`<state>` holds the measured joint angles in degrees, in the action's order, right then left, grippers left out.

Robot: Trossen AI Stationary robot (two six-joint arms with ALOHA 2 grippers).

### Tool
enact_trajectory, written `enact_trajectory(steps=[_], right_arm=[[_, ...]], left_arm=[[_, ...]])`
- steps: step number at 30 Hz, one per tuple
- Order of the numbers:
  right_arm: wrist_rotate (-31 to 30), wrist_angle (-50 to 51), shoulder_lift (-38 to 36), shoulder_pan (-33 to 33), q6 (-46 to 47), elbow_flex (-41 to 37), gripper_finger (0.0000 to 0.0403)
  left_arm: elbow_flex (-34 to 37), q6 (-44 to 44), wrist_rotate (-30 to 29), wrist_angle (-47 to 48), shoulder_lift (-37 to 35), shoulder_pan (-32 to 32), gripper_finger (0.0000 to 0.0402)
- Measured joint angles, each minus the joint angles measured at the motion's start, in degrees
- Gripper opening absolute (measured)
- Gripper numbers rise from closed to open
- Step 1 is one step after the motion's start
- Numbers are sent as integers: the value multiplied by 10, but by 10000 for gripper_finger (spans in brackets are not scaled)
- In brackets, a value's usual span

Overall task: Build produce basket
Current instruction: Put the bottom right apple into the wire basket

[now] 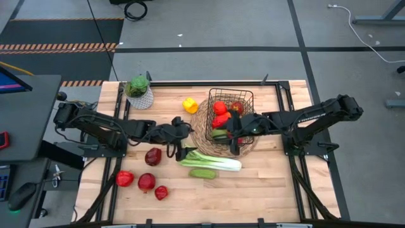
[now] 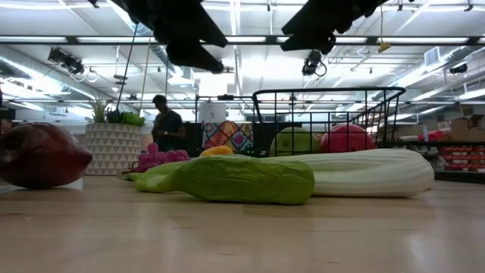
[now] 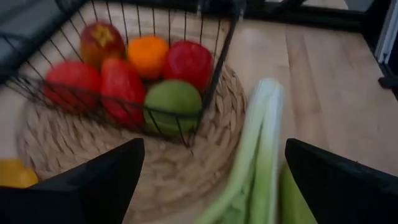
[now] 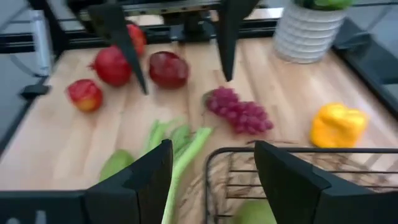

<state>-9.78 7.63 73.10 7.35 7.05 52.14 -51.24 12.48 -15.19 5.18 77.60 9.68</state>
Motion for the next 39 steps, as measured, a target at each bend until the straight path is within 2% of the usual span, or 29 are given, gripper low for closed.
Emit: enact_trajectory(steps=[2, 7, 10, 13, 15, 17, 21, 24, 27, 33, 39], right_arm=[[19, 1, 0, 0, -1, -7, 232], [22, -2, 10, 0, 31, -9, 231], [24, -1, 12, 0, 16, -9, 231], [15, 17, 11, 5, -6, 4, 231], [-18, 33, 10, 18, -28, 26, 231], [-73, 70, 9, 39, -54, 51, 231], [-192, 149, 9, 82, -86, 88, 231], [-269, 191, 6, 106, -86, 96, 231], [-313, 204, 6, 117, -95, 97, 231], [-315, 230, 6, 114, -92, 97, 231], [-315, 232, 6, 113, -87, 97, 231]], left_arm=[[0, 16, 0, 21, 0, 8, 396], [0, 40, 1, 50, 0, 23, 396], [0, 83, 0, 49, 0, 29, 396], [0, 79, -1, 49, 0, 27, 396], [0, 67, -5, 51, 0, 19, 396], [-2, 93, -4, 71, -1, 13, 396], [-70, 155, -4, 233, -9, 19, 396], [-130, 185, -33, 364, -9, 49, 396], [-162, 220, -67, 416, -8, 87, 396], [-173, 305, -76, 444, -6, 191, 396], [-173, 356, -72, 425, 48, 300, 396]])
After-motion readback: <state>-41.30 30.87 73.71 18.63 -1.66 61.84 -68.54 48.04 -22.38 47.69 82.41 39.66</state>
